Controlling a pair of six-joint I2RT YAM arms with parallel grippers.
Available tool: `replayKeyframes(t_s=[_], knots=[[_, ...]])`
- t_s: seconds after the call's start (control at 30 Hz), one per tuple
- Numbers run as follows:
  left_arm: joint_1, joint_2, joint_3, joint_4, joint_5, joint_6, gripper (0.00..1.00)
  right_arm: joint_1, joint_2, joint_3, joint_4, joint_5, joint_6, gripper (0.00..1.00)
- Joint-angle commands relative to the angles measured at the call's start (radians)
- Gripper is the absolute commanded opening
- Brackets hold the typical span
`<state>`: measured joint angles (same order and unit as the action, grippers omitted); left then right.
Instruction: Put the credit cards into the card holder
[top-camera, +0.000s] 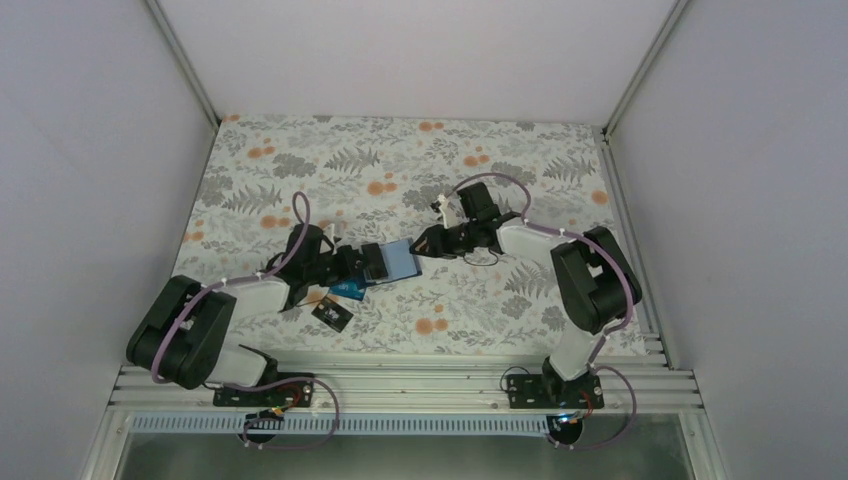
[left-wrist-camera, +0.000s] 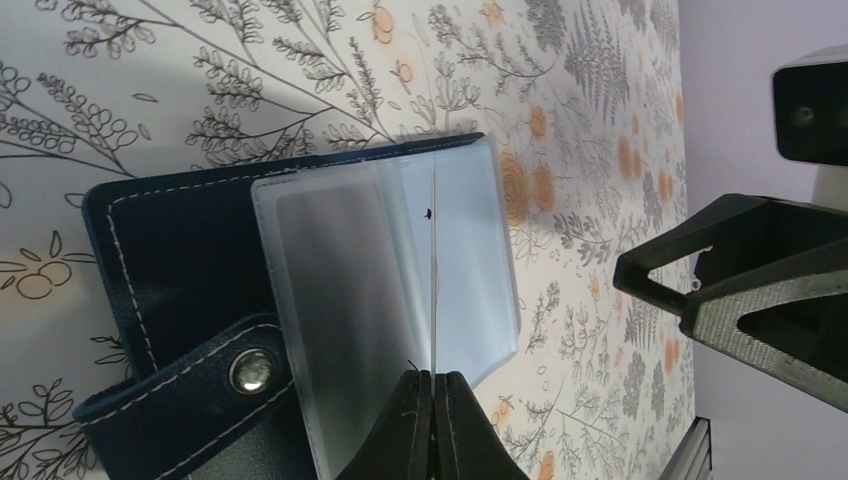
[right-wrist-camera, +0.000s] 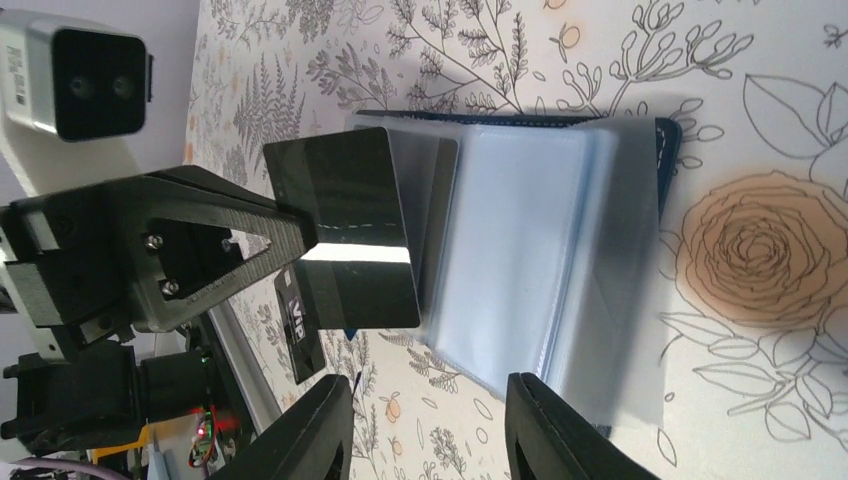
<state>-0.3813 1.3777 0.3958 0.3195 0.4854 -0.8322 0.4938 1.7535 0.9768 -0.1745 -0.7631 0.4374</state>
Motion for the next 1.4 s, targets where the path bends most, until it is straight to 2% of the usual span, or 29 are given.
replayKeyframes(t_s=[0.0,0.87,1.37], knots=[[0.006,0.040,0.011,0.086,0.005,-0.030,0.02,-0.007,0.034,0.035,0.034,-0.005,-0.001,0.41],[0.006,0.141,0.028,0.164,0.043,-0.057,0.02,-0.002,0.196,0.023,0.092,-0.020,-0.006,0.35],[0.005,0.166,0.033,0.176,0.055,-0.079,0.02,0.013,0.185,-0.046,0.121,-0.030,0.004,0.33]])
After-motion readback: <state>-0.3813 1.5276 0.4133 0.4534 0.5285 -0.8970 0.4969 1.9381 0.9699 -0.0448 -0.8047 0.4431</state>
